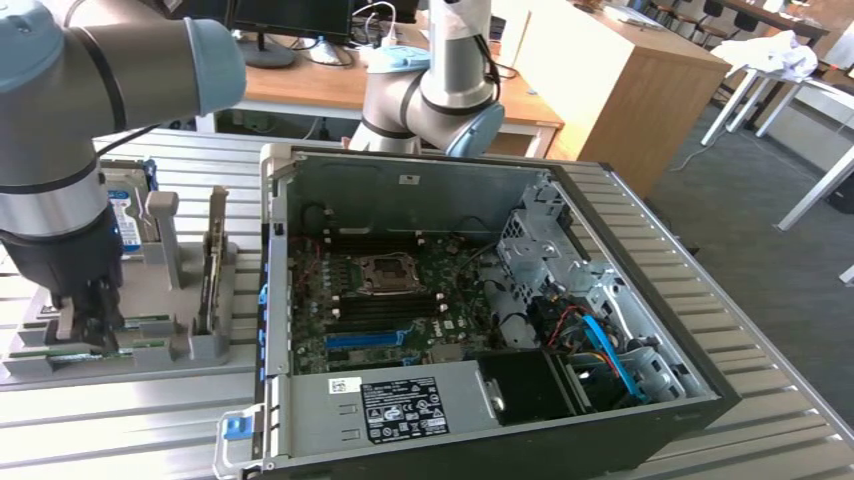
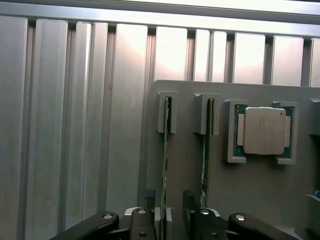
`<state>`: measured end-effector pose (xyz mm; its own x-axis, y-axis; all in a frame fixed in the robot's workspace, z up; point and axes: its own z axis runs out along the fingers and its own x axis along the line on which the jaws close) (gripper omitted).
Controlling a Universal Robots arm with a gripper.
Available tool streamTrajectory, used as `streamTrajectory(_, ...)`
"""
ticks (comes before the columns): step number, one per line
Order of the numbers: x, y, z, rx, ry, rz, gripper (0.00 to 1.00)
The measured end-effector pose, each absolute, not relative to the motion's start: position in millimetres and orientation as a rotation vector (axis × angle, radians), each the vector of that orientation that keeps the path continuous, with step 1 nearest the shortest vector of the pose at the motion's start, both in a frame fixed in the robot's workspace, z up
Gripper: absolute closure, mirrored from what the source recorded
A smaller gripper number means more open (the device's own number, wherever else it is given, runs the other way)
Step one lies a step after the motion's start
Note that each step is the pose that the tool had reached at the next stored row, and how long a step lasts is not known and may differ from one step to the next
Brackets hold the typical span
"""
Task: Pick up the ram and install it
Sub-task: 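Pick up the ram and move it above insertion slot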
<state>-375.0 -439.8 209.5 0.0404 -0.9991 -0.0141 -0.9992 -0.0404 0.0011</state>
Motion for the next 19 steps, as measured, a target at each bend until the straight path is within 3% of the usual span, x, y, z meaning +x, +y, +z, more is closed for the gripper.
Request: streamTrajectory(19,-375.0,-439.9,200.7,-2.260,2.170,0.017,0.64)
